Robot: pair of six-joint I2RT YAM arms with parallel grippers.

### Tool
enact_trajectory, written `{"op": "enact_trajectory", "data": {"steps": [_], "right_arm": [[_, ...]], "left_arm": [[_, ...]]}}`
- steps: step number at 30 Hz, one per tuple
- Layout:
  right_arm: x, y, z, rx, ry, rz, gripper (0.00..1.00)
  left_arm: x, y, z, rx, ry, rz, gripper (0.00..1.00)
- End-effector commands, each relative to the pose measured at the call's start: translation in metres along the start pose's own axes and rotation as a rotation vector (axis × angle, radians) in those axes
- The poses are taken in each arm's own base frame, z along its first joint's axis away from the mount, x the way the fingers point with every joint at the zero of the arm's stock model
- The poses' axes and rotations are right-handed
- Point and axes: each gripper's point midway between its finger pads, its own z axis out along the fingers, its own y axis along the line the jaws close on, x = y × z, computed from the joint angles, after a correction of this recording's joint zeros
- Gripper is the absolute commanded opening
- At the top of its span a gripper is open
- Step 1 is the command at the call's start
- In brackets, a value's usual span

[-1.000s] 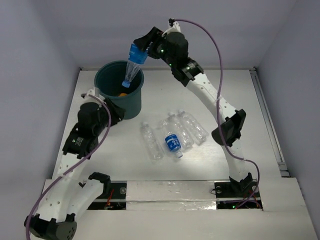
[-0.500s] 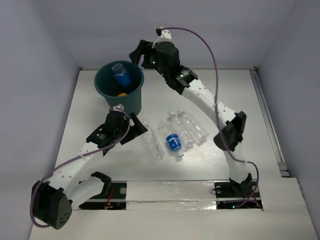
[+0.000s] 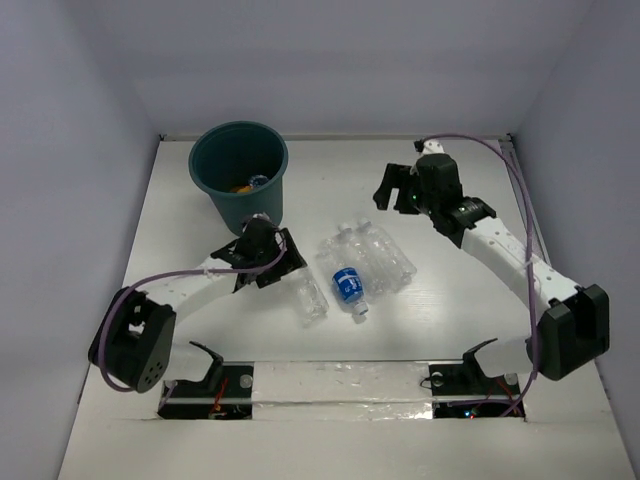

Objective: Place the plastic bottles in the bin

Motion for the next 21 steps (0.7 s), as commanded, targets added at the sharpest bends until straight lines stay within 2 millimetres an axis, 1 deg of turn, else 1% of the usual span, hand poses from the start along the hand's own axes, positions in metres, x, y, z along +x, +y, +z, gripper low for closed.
{"op": "enact_trajectory", "data": {"steps": [1,2,3,4,5,6,7,8,9,10,11,12,13,14,15,17,18,19,21], "right_arm": [[0.043,-0.024,0.007,-0.016,0.165,-0.035,0.9],[0.049,-0.032,0.01,-0.017,0.194,-0.025,0.9],[0.058,-0.044,0.02,-0.003,0.236,-0.012,0.9],[0.065,-0.044,0.024,-0.011,0.263,-0.017,0.91],[0.072,-0.043,0.026,-0.023,0.297,-0.02,0.91],[0.074,-0.04,0.029,-0.042,0.313,-0.033,0.91],[0.086,-0.041,0.037,-0.049,0.36,-0.029,0.91],[0.091,-0.038,0.038,-0.072,0.388,-0.02,0.91],[0.093,-0.036,0.041,-0.083,0.398,-0.014,0.91],[0.096,-0.035,0.044,-0.091,0.41,-0.011,0.91],[0.11,-0.037,0.048,-0.096,0.46,-0.005,0.91],[0.115,-0.038,0.051,-0.101,0.481,-0.01,0.91],[0.124,-0.038,0.055,-0.112,0.512,-0.002,0.91],[0.127,-0.037,0.056,-0.119,0.517,0.002,0.91],[0.129,-0.037,0.057,-0.128,0.523,0.005,0.91],[0.135,-0.039,0.06,-0.124,0.535,0.013,0.91],[0.136,-0.042,0.062,-0.107,0.533,0.011,0.91],[0.138,-0.044,0.063,-0.093,0.536,0.011,0.9],[0.142,-0.053,0.068,-0.048,0.549,0.006,0.89]], "left_arm": [[-0.02,-0.007,0.009,-0.008,-0.077,0.012,0.77],[-0.015,0.0,0.017,-0.034,-0.056,0.014,0.75],[-0.014,0.001,0.02,-0.041,-0.05,0.013,0.69],[-0.018,0.006,0.023,-0.065,-0.07,0.011,0.65],[-0.014,0.007,0.025,-0.072,-0.061,0.02,0.58],[-0.012,0.01,0.027,-0.081,-0.058,0.019,0.4],[-0.01,0.012,0.026,-0.089,-0.054,0.014,0.37],[-0.007,0.011,0.024,-0.089,-0.051,0.02,0.36],[-0.011,0.008,0.017,-0.074,-0.07,0.015,0.36],[-0.009,0.007,0.011,-0.074,-0.066,0.022,0.34],[-0.011,0.005,0.005,-0.07,-0.075,0.023,0.34],[-0.013,-0.007,-0.009,-0.032,-0.099,0.042,0.34],[-0.017,-0.011,-0.02,-0.03,-0.105,0.042,0.34],[-0.023,-0.024,-0.038,0.014,-0.14,0.049,0.34],[-0.028,-0.029,-0.048,0.03,-0.158,0.051,0.34],[-0.048,-0.049,-0.085,0.087,-0.23,0.049,0.34],[-0.056,-0.057,-0.098,0.106,-0.258,0.053,0.34],[-0.071,-0.07,-0.121,0.125,-0.3,0.065,0.34],[-0.094,-0.084,-0.15,0.136,-0.382,0.08,0.34]]}}
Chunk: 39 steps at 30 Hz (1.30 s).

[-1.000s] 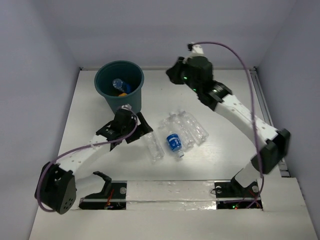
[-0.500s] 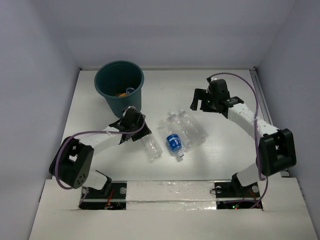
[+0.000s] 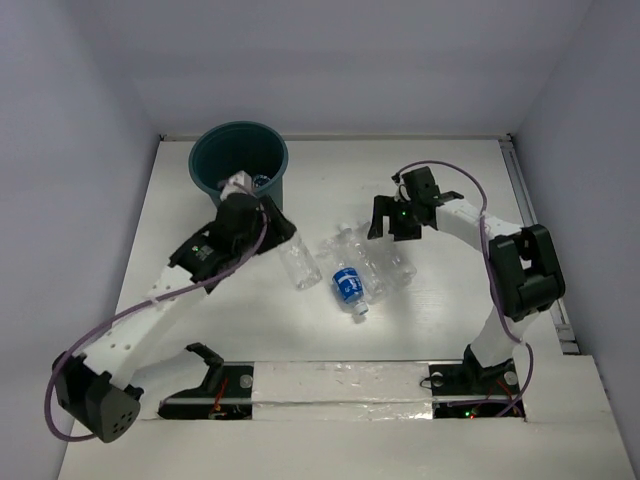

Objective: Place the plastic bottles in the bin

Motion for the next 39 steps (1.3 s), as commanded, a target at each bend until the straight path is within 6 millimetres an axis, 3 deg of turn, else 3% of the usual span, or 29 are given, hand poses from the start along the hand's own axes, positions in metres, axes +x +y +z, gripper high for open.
{"op": "enact_trajectory", "data": {"steps": [1,3,4,5,6,7,8,10,12,16,20,23,24,28,30,31,32,34,35,37,38,39], "right_arm": [[-0.016,0.003,0.001,0.013,-0.031,-0.023,0.88],[-0.016,-0.002,0.005,0.035,-0.027,-0.014,0.87],[-0.014,-0.005,0.008,0.047,-0.02,-0.01,0.86],[-0.014,-0.009,0.009,0.069,-0.02,-0.008,0.85],[-0.014,-0.011,0.01,0.077,-0.018,-0.007,0.85],[-0.013,-0.013,0.012,0.085,-0.012,-0.006,0.84],[-0.013,-0.014,0.013,0.092,-0.01,-0.002,0.84],[-0.013,-0.015,0.015,0.096,-0.008,0.0,0.84],[-0.013,-0.019,0.016,0.116,-0.01,0.005,0.83],[-0.026,-0.023,0.003,0.166,-0.066,0.004,0.59],[-0.055,-0.016,-0.031,0.201,-0.19,-0.002,0.55],[-0.082,0.007,-0.072,0.148,-0.317,-0.009,0.54],[-0.095,0.02,-0.088,0.109,-0.365,-0.002,0.54],[-0.136,0.088,-0.162,-0.118,-0.552,0.004,0.54],[-0.15,0.124,-0.187,-0.237,-0.606,0.008,0.54],[-0.162,0.144,-0.206,-0.295,-0.65,0.003,0.55],[-0.164,0.164,-0.211,-0.353,-0.66,-0.006,0.55],[-0.178,0.198,-0.229,-0.463,-0.711,0.007,0.56],[-0.187,0.224,-0.239,-0.533,-0.749,-0.01,0.56],[-0.196,0.251,-0.245,-0.608,-0.773,0.011,0.56],[-0.206,0.271,-0.263,-0.672,-0.829,0.001,0.57],[-0.207,0.287,-0.246,-0.7,-0.8,0.022,0.57]], "left_arm": [[-0.08,-0.043,-0.062,0.057,-0.211,0.052,0.34],[-0.115,-0.053,-0.073,0.014,-0.295,0.085,0.34],[-0.145,-0.072,-0.098,0.038,-0.37,0.092,0.34],[-0.167,-0.07,-0.104,-0.001,-0.425,0.126,0.34],[-0.186,-0.068,-0.099,-0.056,-0.458,0.137,0.35],[-0.215,-0.08,-0.117,-0.038,-0.53,0.128,0.35],[-0.236,-0.07,-0.109,-0.097,-0.556,0.12,0.35],[-0.27,-0.069,-0.12,-0.122,-0.634,0.126,0.35],[-0.293,-0.05,-0.109,-0.219,-0.676,0.134,0.35],[-0.319,-0.03,-0.088,-0.325,-0.735,0.155,0.35],[-0.325,-0.018,-0.06,-0.396,-0.748,0.187,0.37],[-0.33,-0.003,-0.045,-0.46,-0.768,0.205,0.41],[-0.329,0.001,-0.038,-0.478,-0.763,0.213,0.55],[-0.324,0.003,-0.025,-0.468,-0.738,0.223,0.86],[-0.321,-0.005,-0.027,-0.416,-0.726,0.215,0.93],[-0.319,-0.009,-0.029,-0.394,-0.715,0.213,0.94],[-0.317,-0.013,-0.031,-0.369,-0.709,0.209,0.94],[-0.31,-0.024,-0.045,-0.295,-0.693,0.195,0.94],[-0.308,-0.03,-0.06,-0.258,-0.704,0.186,0.94],[-0.287,-0.035,-0.06,-0.18,-0.645,0.169,0.88],[-0.28,-0.036,-0.063,-0.154,-0.631,0.159,0.86],[-0.269,-0.044,-0.079,-0.08,-0.622,0.152,0.82]]}}
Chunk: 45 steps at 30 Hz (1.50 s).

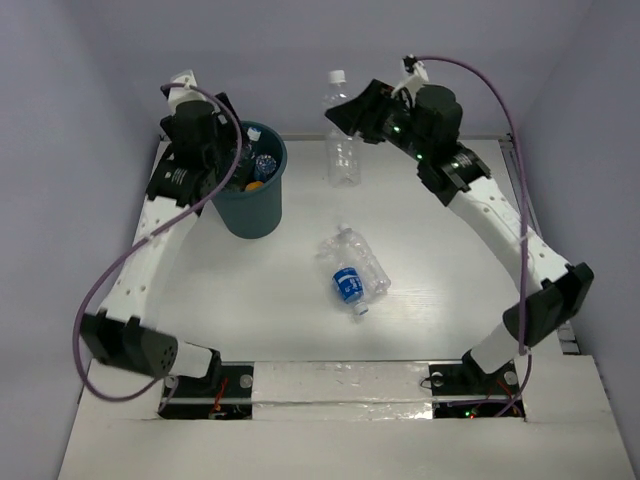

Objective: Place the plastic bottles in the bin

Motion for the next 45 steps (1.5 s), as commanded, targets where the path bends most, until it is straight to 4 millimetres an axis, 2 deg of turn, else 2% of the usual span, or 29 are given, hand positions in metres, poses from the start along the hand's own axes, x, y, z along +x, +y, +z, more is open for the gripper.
{"op": "enact_trajectory", "data": {"steps": [1,3,4,6,7,8,9,11,12,13,14,16,18,21,23,24,28,31,34,35,36,37,38,39,40,41,42,44,45], "right_arm": [[-0.015,0.062,0.038,-0.197,-0.099,0.098,0.57],[-0.012,0.081,0.065,-0.258,-0.111,0.145,0.57],[-0.01,0.089,0.073,-0.282,-0.109,0.163,0.58],[-0.024,0.112,0.082,-0.34,-0.168,0.197,0.58],[-0.005,0.112,0.102,-0.336,-0.147,0.213,0.59],[-0.003,0.116,0.11,-0.342,-0.153,0.224,0.59],[0.007,0.121,0.127,-0.329,-0.139,0.238,0.6],[0.009,0.13,0.14,-0.332,-0.166,0.232,0.61],[0.013,0.124,0.15,-0.287,-0.178,0.236,0.62],[0.004,0.134,0.149,-0.303,-0.208,0.248,0.63],[0.02,0.122,0.165,-0.257,-0.212,0.27,0.63],[0.025,0.118,0.173,-0.233,-0.23,0.312,0.64],[0.035,0.113,0.182,-0.215,-0.235,0.335,0.65],[0.05,0.112,0.187,-0.181,-0.218,0.306,0.73],[0.056,0.106,0.189,-0.157,-0.206,0.276,0.85],[0.078,0.097,0.192,-0.118,-0.153,0.249,0.87],[0.083,0.087,0.181,-0.073,-0.13,0.179,0.96],[0.06,0.094,0.159,-0.056,-0.152,0.099,0.96],[0.052,0.089,0.141,-0.022,-0.156,0.042,0.94],[0.07,0.072,0.138,0.021,-0.118,0.019,0.92],[0.042,0.086,0.113,-0.006,-0.175,-0.001,0.88],[0.04,0.085,0.101,-0.006,-0.178,-0.021,0.67],[0.062,0.057,0.096,0.038,-0.141,-0.046,0.55],[0.034,0.061,0.065,0.028,-0.189,-0.06,0.39],[0.035,0.051,0.052,0.04,-0.179,-0.074,0.14],[0.038,0.04,0.039,0.052,-0.162,-0.088,0.09],[0.052,0.016,0.016,0.078,-0.108,-0.121,0.08],[0.074,-0.015,-0.004,0.125,-0.022,-0.151,0.08],[0.109,-0.05,-0.018,0.199,0.085,-0.164,0.08]], "left_arm": [[0.001,-0.01,-0.054,0.184,0.02,-0.118,0.74],[0.013,-0.014,-0.082,0.271,0.056,-0.184,0.63],[0.043,-0.007,-0.083,0.27,0.12,-0.187,0.5],[0.06,-0.008,-0.106,0.337,0.168,-0.232,0.38],[0.092,0.001,-0.107,0.321,0.243,-0.229,0.32],[0.104,0.002,-0.115,0.339,0.279,-0.241,0.3],[0.13,0.008,-0.126,0.351,0.345,-0.26,0.29],[0.153,0.016,-0.135,0.346,0.398,-0.28,0.29],[0.158,0.016,-0.146,0.371,0.413,-0.313,0.29],[0.169,0.019,-0.151,0.37,0.439,-0.329,0.29],[0.19,0.026,-0.155,0.363,0.477,-0.342,0.29],[0.225,0.03,-0.161,0.364,0.571,-0.389,0.32],[0.243,0.029,-0.169,0.385,0.62,-0.416,0.35],[0.27,0.029,-0.175,0.389,0.683,-0.437,0.46],[0.282,0.023,-0.179,0.406,0.717,-0.429,0.57],[0.289,0.02,-0.18,0.407,0.741,-0.42,0.6],[0.301,-0.009,-0.186,0.454,0.786,-0.395,0.76],[0.307,-0.031,-0.19,0.485,0.819,-0.398,0.77],[0.315,-0.048,-0.192,0.494,0.838,-0.396,0.8],[0.316,-0.053,-0.193,0.499,0.842,-0.398,0.81],[0.324,-0.055,-0.191,0.483,0.858,-0.391,0.81],[0.326,-0.063,-0.194,0.5,0.865,-0.392,0.81],[0.325,-0.069,-0.194,0.506,0.863,-0.393,0.82],[0.332,-0.071,-0.19,0.482,0.867,-0.383,0.82],[0.331,-0.08,-0.192,0.496,0.863,-0.391,0.82],[0.331,-0.082,-0.188,0.489,0.859,-0.397,0.82],[0.339,-0.083,-0.186,0.464,0.869,-0.385,0.82],[0.338,-0.092,-0.181,0.464,0.851,-0.395,0.83],[0.344,-0.092,-0.176,0.441,0.855,-0.387,0.84]]}}
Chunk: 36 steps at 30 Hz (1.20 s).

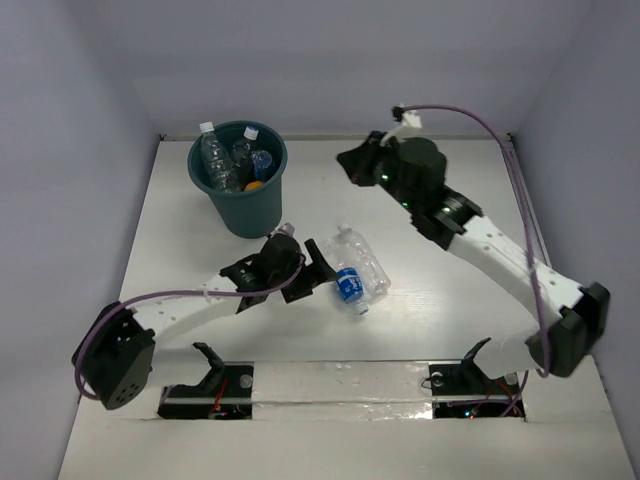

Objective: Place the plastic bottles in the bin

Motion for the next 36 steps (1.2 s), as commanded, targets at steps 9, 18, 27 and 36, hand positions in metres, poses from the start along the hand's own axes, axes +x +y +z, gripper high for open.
{"op": "enact_trajectory", "data": {"steps": [9,18,27,36], "right_arm": [[0.126,-0.157,-0.083,0.226,0.434,-0.097,0.94],[0.169,-0.184,-0.06,0.251,0.592,-0.077,0.95],[0.23,-0.21,-0.042,0.25,0.787,-0.056,0.96],[0.253,-0.217,-0.03,0.243,0.853,-0.013,0.78]], "left_arm": [[-0.04,-0.029,0.055,-0.055,-0.125,0.027,0.92],[-0.041,0.002,0.097,-0.209,-0.121,0.039,0.79],[-0.038,0.021,0.057,-0.229,-0.152,0.063,0.54],[-0.1,-0.065,-0.06,-0.052,-0.36,0.173,0.45]]}}
